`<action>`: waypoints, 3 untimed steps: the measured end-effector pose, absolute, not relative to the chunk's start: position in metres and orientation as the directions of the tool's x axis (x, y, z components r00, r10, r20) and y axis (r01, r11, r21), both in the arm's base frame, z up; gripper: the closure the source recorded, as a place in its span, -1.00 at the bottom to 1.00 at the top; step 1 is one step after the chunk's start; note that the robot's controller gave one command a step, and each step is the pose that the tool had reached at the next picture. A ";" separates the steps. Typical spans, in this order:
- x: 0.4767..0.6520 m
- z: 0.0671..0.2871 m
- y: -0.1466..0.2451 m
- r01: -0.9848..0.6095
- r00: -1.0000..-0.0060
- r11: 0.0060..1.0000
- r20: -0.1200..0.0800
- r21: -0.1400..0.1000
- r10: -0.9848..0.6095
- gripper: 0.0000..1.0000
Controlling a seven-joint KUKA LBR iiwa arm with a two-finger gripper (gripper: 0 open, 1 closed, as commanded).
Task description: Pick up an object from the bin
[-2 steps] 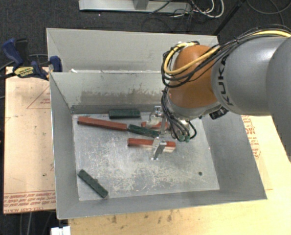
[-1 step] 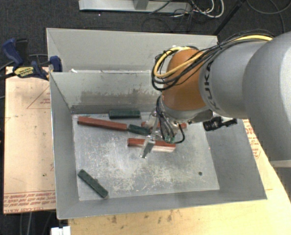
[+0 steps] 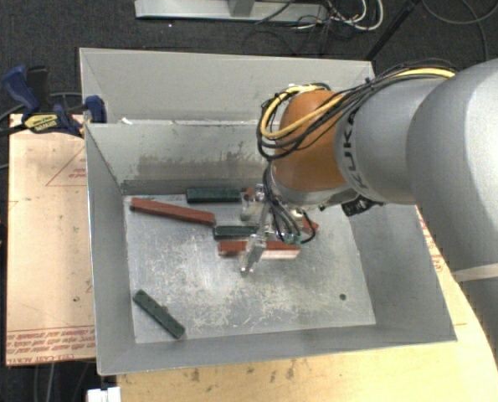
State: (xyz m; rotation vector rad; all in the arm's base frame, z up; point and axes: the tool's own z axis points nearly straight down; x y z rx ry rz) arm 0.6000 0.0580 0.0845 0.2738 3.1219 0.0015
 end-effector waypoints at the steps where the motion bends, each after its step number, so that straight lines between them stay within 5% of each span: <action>1: 0.583 0.081 0.055 0.318 -0.947 0.948 -0.030 0.014 0.319 1.00; 3: 0.582 0.084 0.055 0.317 -0.948 0.948 -0.022 0.010 0.317 1.00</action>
Offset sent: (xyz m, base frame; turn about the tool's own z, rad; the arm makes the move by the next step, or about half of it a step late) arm 0.0000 0.0000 0.0000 0.0000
